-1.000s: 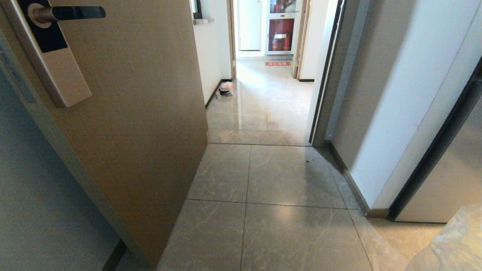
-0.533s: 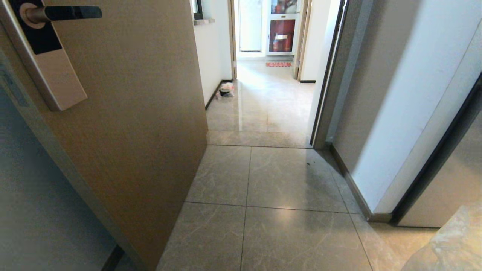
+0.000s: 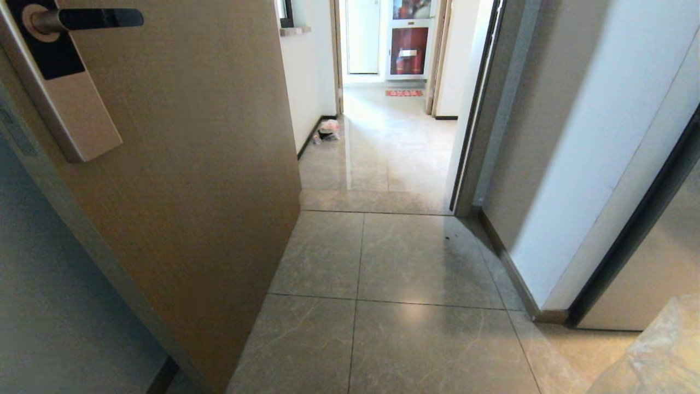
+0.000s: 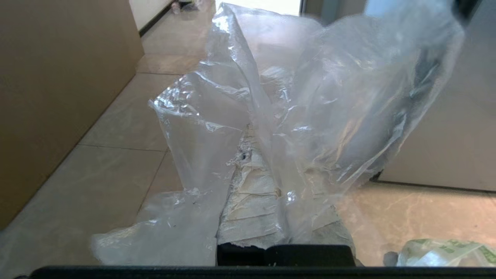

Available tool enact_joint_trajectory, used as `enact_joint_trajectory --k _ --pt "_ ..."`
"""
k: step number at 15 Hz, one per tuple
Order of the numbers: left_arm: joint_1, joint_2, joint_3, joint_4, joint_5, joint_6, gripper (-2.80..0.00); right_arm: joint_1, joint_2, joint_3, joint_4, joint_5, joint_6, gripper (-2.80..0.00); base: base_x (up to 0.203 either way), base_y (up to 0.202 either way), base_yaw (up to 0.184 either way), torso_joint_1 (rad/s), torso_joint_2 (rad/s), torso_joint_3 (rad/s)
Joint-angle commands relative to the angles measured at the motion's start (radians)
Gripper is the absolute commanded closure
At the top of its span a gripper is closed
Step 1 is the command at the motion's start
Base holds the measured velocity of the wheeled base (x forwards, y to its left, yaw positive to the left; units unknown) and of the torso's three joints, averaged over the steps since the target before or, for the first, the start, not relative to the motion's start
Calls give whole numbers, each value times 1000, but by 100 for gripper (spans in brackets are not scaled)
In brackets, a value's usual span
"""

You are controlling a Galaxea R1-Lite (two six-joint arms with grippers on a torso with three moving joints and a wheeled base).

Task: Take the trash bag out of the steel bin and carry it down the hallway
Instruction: Put the trash bag at the door

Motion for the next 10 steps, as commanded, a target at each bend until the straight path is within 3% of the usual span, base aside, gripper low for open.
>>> enact_joint_trajectory --k 1,7,10 --pt "1 1 0 -1 0 0 0 1 2 0 0 0 -1 0 0 0 0 0 0 0" --pt "1 1 0 -1 0 3 0 1 2 0 0 0 -1 0 2 -144 1 4 2 1" --pt "1 1 0 -1 0 3 0 1 2 0 0 0 -1 0 0 0 0 0 0 0"
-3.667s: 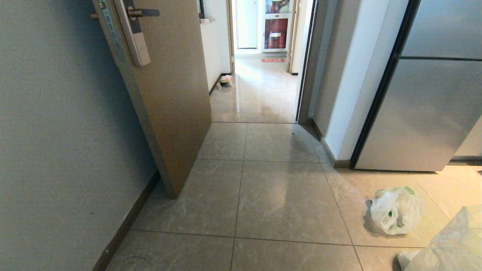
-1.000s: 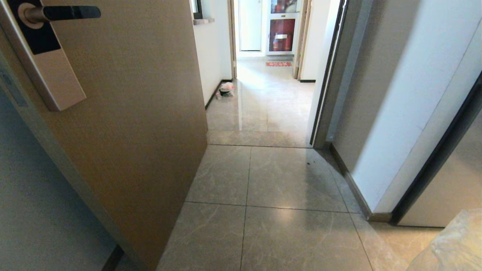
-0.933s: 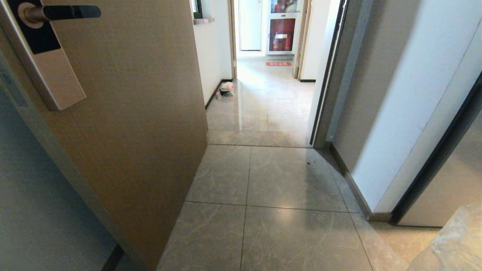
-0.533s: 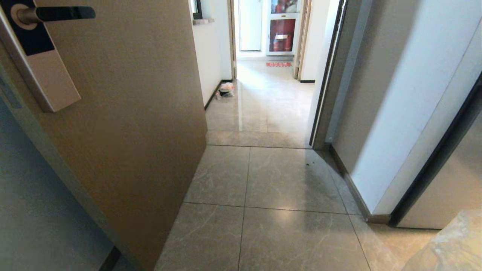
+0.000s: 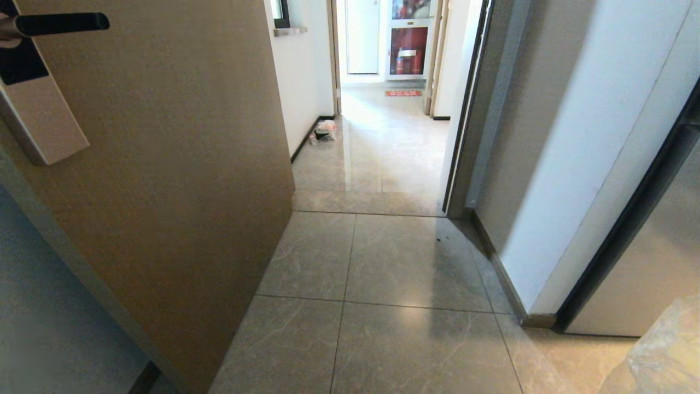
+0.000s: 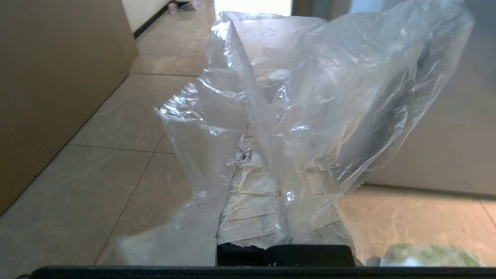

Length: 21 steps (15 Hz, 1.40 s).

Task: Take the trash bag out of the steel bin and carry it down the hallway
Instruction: Put the trash bag at the door

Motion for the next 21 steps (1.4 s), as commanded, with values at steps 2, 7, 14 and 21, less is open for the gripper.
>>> enact_joint_trajectory --k 2,7,14,21 --pt "0 1 0 0 0 -1 0 0 2 0 0 0 -1 0 0 0 0 0 0 0" --pt "0 1 0 0 0 0 0 0 2 0 0 0 -1 0 0 0 0 0 0 0" --pt "0 1 0 -2 0 3 0 0 2 0 0 0 -1 0 0 0 0 0 0 0" --pt "0 1 0 -2 0 -2 0 0 2 0 0 0 -1 0 144 0 0 2 1 2"
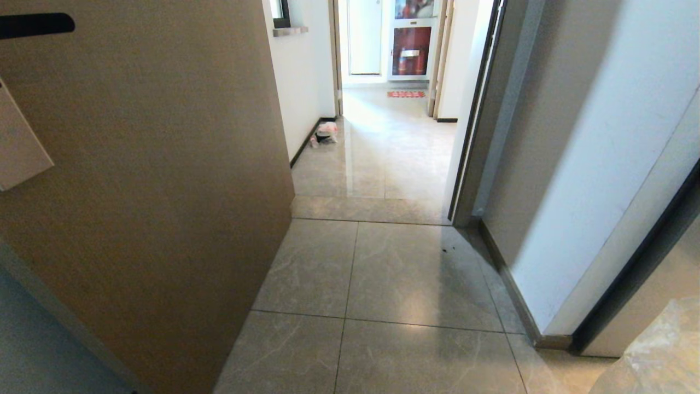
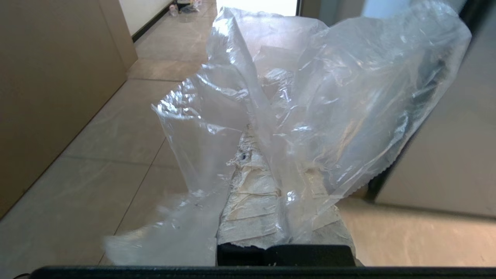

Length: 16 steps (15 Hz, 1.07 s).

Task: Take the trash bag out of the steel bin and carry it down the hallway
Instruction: Put the trash bag at the door

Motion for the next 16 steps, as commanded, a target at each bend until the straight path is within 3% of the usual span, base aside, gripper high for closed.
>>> enact_joint_trajectory --k 1,16 --pt "0 1 0 -1 0 0 0 0 2 0 0 1 -1 0 192 0 2 1 8 2" --pt "0 1 0 -2 0 4 0 0 2 0 0 1 0 0 194 0 1 4 4 2"
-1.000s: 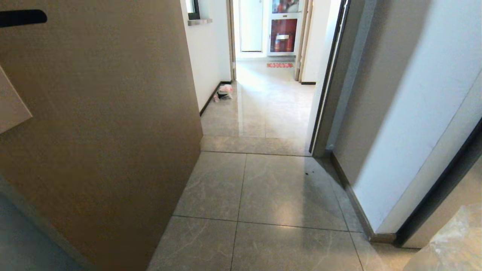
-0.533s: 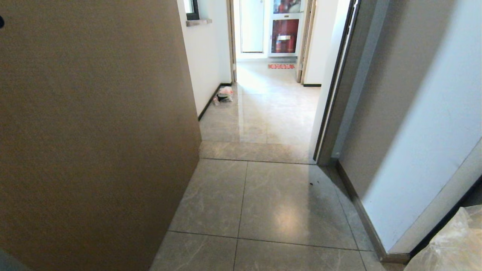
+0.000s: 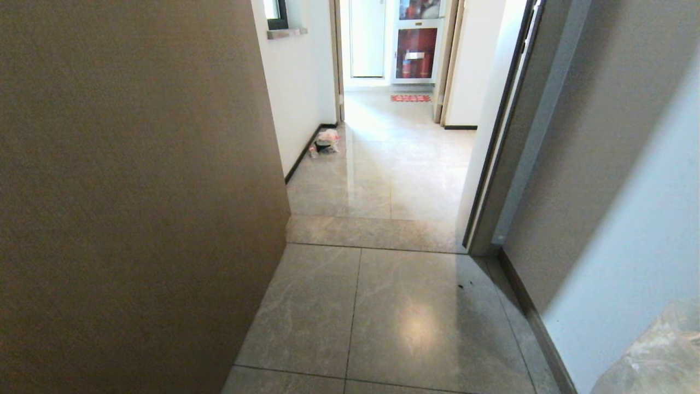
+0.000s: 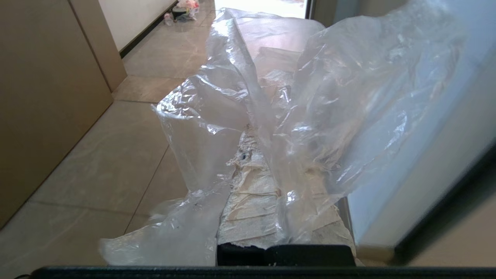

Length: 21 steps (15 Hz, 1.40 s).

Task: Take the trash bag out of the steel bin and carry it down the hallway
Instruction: Put the trash bag at the door

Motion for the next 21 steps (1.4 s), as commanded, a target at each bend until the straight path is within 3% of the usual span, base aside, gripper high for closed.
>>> enact_joint_trajectory --k 1,13,21 --pt "0 1 0 -1 0 1 0 0 2 0 0 0 0 0 197 0 -4 1 8 4" --pt "0 1 0 -1 0 -5 0 0 2 0 0 0 -1 0 190 0 1 2 2 3" --pt "0 1 0 -1 0 -6 0 0 2 0 0 0 -1 0 7 0 0 0 1 1"
